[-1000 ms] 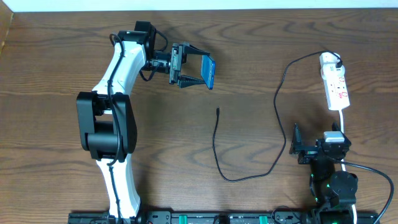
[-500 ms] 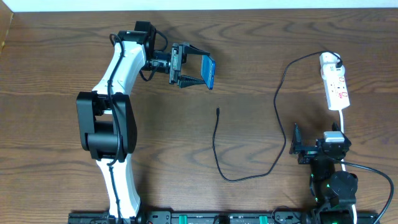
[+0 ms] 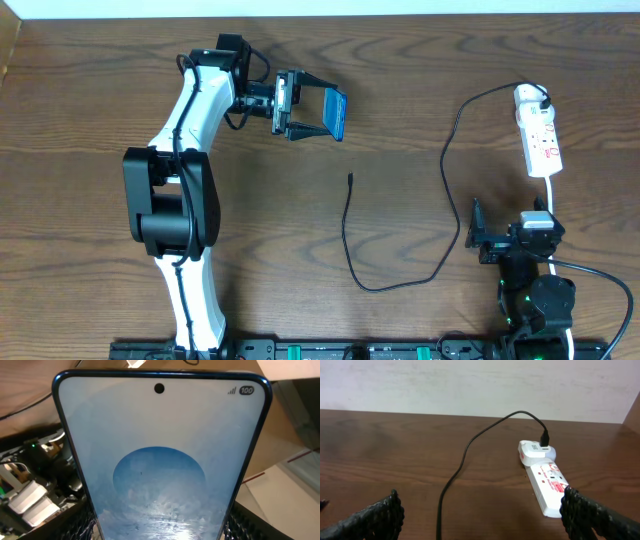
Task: Plug charger to phone and switch on socket
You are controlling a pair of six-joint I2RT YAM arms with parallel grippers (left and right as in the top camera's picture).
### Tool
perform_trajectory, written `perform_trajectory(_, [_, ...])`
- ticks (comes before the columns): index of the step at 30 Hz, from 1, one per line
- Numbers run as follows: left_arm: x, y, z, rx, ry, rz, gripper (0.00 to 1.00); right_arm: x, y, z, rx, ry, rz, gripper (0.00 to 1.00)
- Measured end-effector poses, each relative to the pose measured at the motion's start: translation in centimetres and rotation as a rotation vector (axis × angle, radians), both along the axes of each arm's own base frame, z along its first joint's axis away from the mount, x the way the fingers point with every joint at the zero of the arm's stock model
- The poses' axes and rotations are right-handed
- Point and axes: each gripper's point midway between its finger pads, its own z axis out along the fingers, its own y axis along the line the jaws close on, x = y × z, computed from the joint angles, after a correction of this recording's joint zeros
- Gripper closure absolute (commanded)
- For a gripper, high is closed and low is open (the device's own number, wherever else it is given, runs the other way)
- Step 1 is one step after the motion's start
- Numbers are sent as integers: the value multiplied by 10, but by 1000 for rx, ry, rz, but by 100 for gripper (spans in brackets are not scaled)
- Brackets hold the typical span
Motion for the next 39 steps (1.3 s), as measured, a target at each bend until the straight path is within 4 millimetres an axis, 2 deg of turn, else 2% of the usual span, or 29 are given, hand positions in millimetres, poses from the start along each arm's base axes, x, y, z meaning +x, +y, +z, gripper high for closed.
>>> perform_trajectory(39, [3, 6, 0, 2, 29, 18, 92, 0, 0, 0, 0, 0, 0, 1])
